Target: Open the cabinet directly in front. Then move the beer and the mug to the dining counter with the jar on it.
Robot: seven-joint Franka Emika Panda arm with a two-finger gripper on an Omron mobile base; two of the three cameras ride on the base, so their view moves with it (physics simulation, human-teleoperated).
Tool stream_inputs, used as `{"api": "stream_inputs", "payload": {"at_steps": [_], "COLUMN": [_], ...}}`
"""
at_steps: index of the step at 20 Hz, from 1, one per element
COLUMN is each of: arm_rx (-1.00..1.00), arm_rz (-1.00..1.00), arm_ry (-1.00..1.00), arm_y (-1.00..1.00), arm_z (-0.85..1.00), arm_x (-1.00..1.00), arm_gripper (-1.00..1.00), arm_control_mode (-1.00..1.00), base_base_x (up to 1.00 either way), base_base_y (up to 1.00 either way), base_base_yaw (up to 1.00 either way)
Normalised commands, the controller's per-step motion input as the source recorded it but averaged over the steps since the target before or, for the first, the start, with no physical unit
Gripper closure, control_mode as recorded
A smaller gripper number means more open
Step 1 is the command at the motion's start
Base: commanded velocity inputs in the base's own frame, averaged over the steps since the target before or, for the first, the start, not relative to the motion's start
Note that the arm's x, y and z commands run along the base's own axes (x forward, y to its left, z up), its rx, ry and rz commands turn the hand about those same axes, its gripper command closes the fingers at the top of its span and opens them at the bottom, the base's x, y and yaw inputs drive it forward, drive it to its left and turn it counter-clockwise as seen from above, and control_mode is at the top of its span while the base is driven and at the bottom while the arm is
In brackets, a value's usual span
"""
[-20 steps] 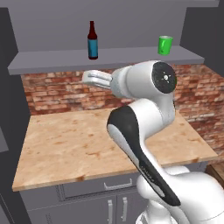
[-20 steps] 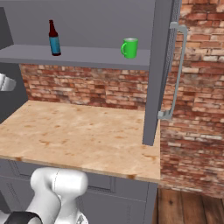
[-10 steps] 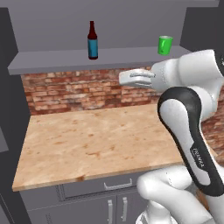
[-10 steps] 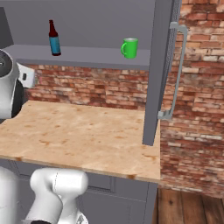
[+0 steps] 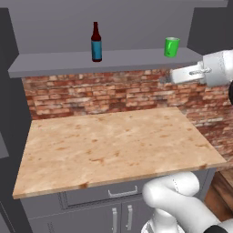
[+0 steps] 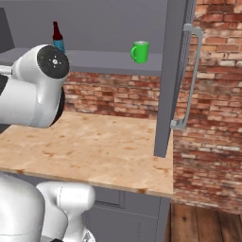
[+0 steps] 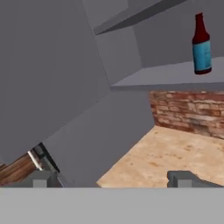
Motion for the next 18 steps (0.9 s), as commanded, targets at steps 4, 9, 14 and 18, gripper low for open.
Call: {"api": "stream_inputs", "payload": {"at_steps": [4, 9, 14, 18], "arm_rx": [0.00, 0.00, 0.00, -0.01], "arm_rz": [0.06, 0.03, 0.01, 0.00], "arm_ry": [-0.09, -0.08, -0.04, 0.00], "arm_y": [-0.13, -0.01, 0.00, 0.01], "arm_z": [-0.03, 0.17, 0.20, 0.11], "arm_x": [0.00, 0.14, 0.40, 0.68], "arm_gripper": [-1.00, -1.00, -1.00, -1.00], "arm_control_mode": [-1.00, -1.00, -1.00, -1.00], "base_base_x": [0.00, 0.00, 0.00, 0.00], "base_base_y": [0.00, 0.00, 0.00, 0.00], "base_base_yaw": [0.00, 0.00, 0.00, 0.00]}}
